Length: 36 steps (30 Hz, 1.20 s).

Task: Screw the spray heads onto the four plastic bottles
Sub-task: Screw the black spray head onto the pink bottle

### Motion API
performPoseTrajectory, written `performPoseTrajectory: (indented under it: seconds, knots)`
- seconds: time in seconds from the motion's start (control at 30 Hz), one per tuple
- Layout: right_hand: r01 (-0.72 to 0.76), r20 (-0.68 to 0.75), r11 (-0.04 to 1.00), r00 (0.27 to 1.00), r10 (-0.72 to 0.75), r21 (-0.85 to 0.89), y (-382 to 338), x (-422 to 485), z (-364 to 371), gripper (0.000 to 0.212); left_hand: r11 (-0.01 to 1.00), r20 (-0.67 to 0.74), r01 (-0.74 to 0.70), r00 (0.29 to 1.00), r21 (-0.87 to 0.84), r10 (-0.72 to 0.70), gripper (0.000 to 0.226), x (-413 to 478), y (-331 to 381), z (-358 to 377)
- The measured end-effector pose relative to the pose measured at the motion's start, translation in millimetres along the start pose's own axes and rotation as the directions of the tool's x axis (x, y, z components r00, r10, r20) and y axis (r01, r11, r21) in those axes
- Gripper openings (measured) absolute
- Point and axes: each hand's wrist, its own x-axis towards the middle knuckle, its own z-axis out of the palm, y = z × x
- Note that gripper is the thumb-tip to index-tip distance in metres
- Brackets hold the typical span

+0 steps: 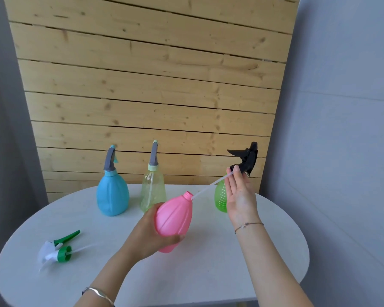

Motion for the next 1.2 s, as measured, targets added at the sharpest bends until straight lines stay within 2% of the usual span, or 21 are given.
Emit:
performPoseTrajectory:
  seconds: [0.13, 0.33, 0.4, 0.47, 0.57, 0.6, 0.73, 1.03, 1.2]
  knots:
    - [-0.003, -0.015, 0.999, 1.000, 0.003, 0.041, 3, 1, 1, 0.043, 1.000, 0.002, 0.000, 1.000, -0.004, 0.000, 0.098, 0, -1, -2]
    - [-0.014, -0.022, 0.997, 1.000, 0.015, 0.082, 7, 3, 1, 0.031, 1.000, -0.003, 0.001, 1.000, -0.009, -0.001, 0.094, -1, -3, -5]
    - [0.001, -0.025, 0.998, 1.000, 0.001, 0.070, 8, 3, 0, 0.034, 1.000, -0.004, -0.002, 1.000, -0.010, 0.002, 0.095, -2, -3, -6]
    - [0.007, 0.000, 1.000, 1.000, -0.007, 0.007, 11, 1, 0, 0.037, 1.000, 0.007, -0.010, 1.000, -0.019, 0.010, 0.095, -3, -2, -7]
    - [-0.030, 0.099, 0.980, 0.994, 0.051, -0.198, 21, -5, 2, 0.016, 0.998, 0.029, -0.023, 0.999, -0.063, 0.025, 0.091, -3, 3, -7]
    - [-0.041, 0.132, 0.963, 0.988, 0.079, -0.268, 24, -7, 4, 0.014, 0.996, 0.032, -0.025, 0.999, -0.086, 0.028, 0.089, -3, 5, -8]
    - [-0.002, 0.281, 0.887, 0.948, 0.148, -0.461, 35, -13, 8, 0.020, 0.986, 0.029, -0.049, 0.998, -0.158, 0.054, 0.082, -4, 16, -11]
    - [-0.065, 0.436, 0.896, 0.857, 0.276, -0.440, 30, -15, 6, 0.035, 0.963, 0.083, -0.031, 0.995, -0.267, 0.054, 0.084, -7, 25, -16]
    - [-0.068, 0.409, 0.921, 0.881, 0.236, -0.385, 22, -12, 5, 0.040, 0.872, 0.063, 0.048, 0.998, -0.487, -0.020, 0.093, -10, 31, -12]
